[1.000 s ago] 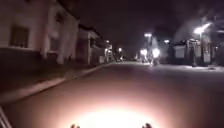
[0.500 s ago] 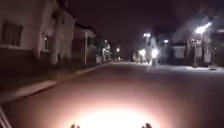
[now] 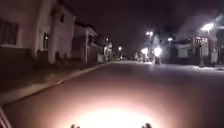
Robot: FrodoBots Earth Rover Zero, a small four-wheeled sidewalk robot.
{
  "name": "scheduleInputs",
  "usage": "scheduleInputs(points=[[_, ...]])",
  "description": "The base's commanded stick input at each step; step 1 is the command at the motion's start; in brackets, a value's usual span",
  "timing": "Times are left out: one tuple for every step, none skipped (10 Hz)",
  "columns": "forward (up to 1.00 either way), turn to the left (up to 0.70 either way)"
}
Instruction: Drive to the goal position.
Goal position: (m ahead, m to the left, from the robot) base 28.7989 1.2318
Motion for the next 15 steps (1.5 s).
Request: scheduleInputs(points=[[1.0, 0.0], [1.0, 0.0], [1.0, -0.24], [1.0, -0.4], [1.0, -0.26], [1.0, -0.01], [1.0, 0.0], [1.0, -0.09], [1.0, -0.4], [1.0, -0.4], [1.0, -0.4], [1.0, -0.4], [1.0, -0.09], [1.0, 0.0], [1.0, 0.0]])
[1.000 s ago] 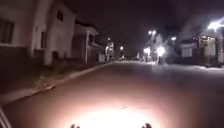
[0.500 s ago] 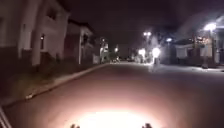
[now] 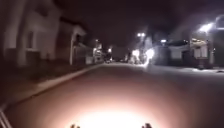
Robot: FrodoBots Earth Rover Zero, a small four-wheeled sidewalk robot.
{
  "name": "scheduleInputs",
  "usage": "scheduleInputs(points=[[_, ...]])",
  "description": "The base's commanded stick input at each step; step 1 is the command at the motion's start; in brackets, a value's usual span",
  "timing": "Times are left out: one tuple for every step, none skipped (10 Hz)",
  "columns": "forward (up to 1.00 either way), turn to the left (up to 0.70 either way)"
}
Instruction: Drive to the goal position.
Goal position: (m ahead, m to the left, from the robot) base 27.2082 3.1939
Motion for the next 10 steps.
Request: scheduleInputs(points=[[1.0, 0.0], [1.0, 0.0], [1.0, 0.0], [1.0, 0.0], [1.0, 0.0], [1.0, 0.0], [1.0, -0.08], [1.0, -0.3], [1.0, -0.12], [1.0, 0.0]])
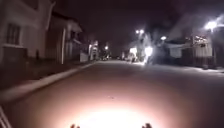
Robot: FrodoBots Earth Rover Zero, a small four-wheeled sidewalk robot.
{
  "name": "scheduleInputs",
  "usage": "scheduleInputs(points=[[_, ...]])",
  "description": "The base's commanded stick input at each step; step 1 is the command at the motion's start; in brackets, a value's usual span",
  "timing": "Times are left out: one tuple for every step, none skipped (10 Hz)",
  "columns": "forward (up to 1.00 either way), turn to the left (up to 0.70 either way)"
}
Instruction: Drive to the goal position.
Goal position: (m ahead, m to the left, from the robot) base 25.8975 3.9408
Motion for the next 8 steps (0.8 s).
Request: scheduleInputs(points=[[1.0, 0.0], [1.0, 0.0], [1.0, 0.0], [1.0, 0.0], [1.0, 0.0], [1.0, 0.0], [1.0, 0.0], [1.0, 0.0]])
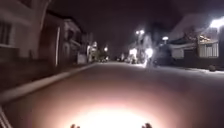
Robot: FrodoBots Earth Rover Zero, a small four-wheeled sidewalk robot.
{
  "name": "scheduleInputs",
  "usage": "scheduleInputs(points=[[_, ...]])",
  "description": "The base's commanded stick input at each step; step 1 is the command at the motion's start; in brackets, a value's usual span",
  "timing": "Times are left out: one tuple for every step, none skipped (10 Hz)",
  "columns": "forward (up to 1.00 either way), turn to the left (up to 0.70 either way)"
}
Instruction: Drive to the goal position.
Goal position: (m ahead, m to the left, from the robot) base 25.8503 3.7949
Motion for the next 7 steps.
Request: scheduleInputs(points=[[1.0, 0.0], [1.0, 0.0], [1.0, 0.0], [1.0, 0.0], [1.0, 0.0], [1.0, 0.0], [1.0, 0.0]])
